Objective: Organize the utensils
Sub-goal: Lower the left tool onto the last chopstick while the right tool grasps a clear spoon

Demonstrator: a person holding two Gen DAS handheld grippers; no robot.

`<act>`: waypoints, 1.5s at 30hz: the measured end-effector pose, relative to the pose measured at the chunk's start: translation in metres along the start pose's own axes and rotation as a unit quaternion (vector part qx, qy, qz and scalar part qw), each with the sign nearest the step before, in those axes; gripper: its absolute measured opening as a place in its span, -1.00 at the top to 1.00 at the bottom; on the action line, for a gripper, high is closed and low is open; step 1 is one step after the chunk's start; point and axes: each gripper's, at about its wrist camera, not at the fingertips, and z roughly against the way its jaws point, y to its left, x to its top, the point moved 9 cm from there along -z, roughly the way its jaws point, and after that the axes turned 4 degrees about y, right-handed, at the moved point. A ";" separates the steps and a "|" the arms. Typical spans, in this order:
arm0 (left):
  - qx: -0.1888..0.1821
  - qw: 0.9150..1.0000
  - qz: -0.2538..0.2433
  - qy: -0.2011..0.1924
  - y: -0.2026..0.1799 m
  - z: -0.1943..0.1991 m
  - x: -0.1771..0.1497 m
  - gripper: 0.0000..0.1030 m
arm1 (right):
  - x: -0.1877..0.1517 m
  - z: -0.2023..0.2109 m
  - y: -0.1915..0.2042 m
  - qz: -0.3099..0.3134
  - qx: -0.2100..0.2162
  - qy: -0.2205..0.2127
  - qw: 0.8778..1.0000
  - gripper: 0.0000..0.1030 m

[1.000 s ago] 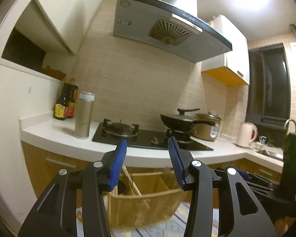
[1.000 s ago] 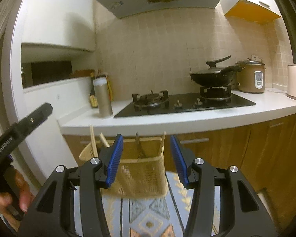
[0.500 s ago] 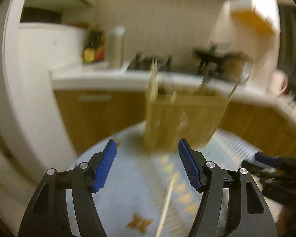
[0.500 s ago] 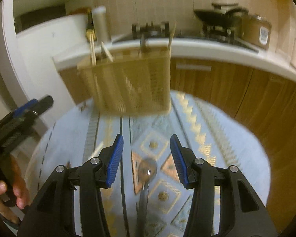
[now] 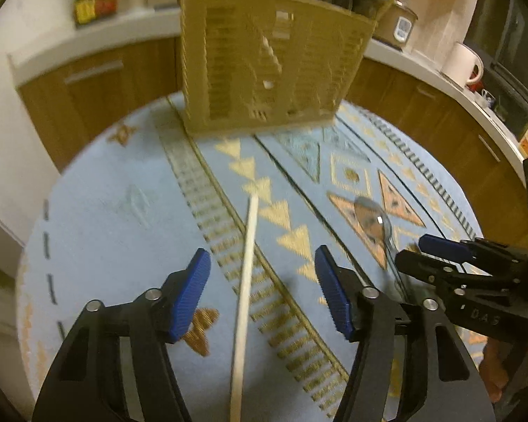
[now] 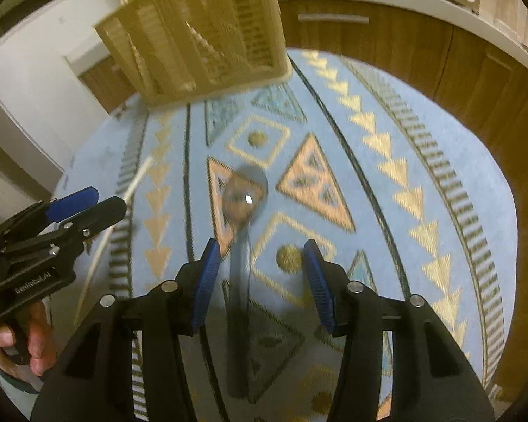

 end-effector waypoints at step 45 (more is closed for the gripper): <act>0.058 0.977 -0.154 0.136 -0.027 -0.036 0.007 0.49 | -0.004 0.003 0.009 0.035 -0.050 0.020 0.998 0.80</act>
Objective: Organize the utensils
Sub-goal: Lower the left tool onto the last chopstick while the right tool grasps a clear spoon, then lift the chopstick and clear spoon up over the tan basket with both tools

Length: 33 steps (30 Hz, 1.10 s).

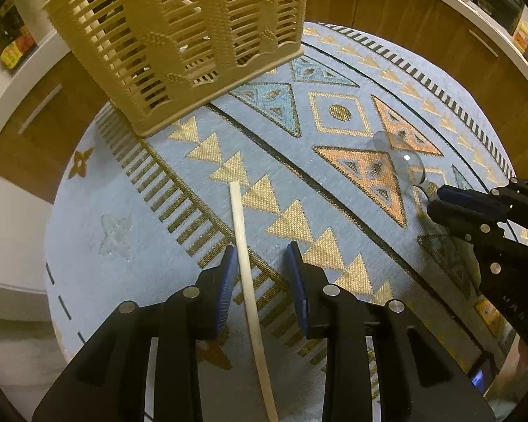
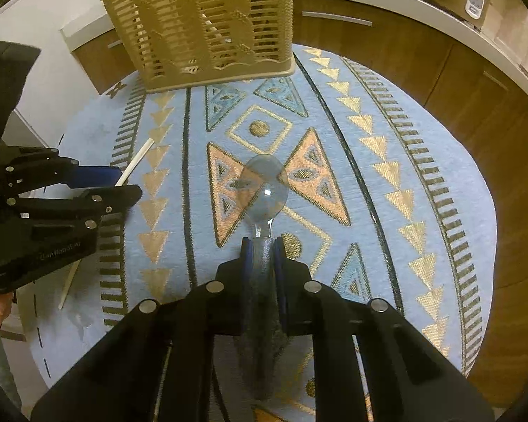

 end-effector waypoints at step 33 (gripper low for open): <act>-0.038 0.985 0.064 -0.155 -0.014 0.055 0.006 0.92 | -0.009 -0.001 -0.006 -0.014 0.017 -0.001 1.000 0.80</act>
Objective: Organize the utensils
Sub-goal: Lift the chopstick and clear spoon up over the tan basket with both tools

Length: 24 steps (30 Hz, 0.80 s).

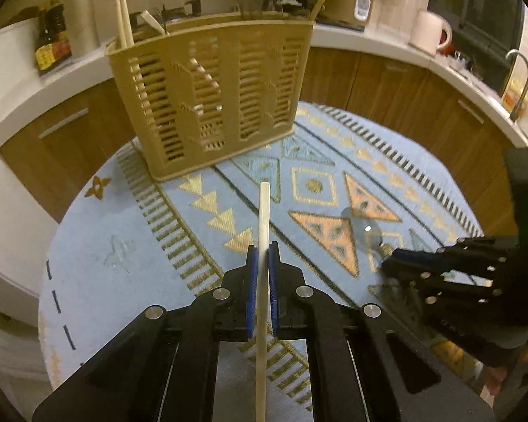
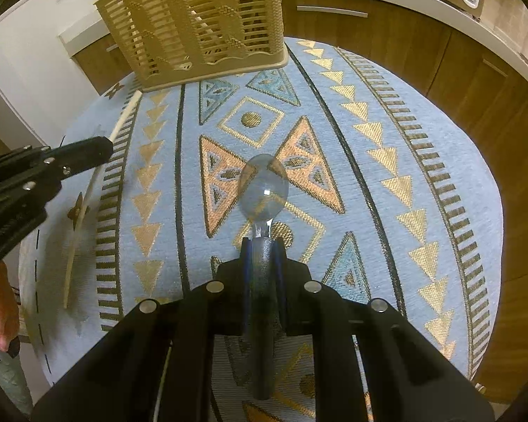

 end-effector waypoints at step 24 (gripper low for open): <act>-0.027 0.998 0.012 -0.046 0.006 0.021 0.002 0.92 | 0.007 -0.011 0.011 0.072 -0.034 0.070 0.994 0.77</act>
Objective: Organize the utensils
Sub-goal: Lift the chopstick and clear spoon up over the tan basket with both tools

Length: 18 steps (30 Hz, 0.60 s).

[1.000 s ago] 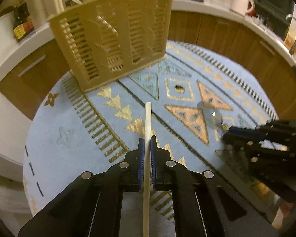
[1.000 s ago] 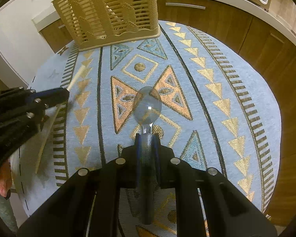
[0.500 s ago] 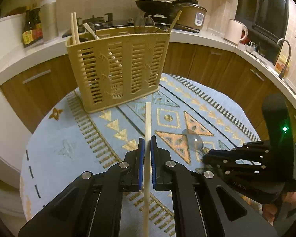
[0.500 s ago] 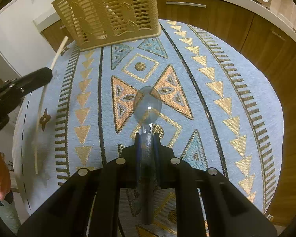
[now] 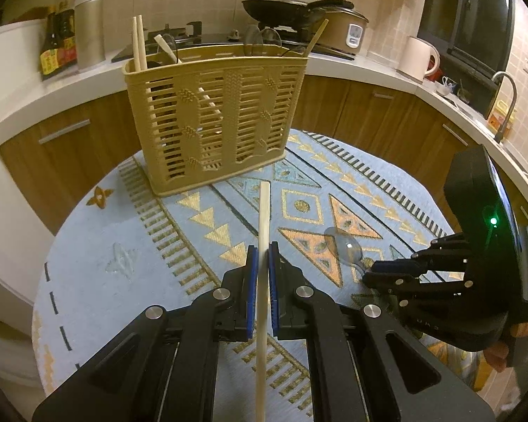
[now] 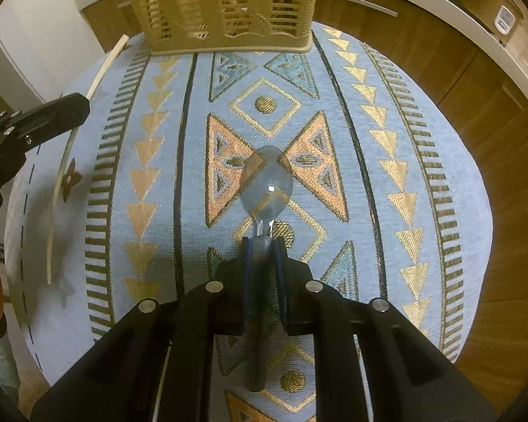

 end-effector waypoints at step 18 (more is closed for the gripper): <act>-0.009 0.997 0.026 -0.066 0.017 0.032 0.020 0.92 | 0.020 0.027 -0.007 -0.032 0.098 -0.065 0.993 0.80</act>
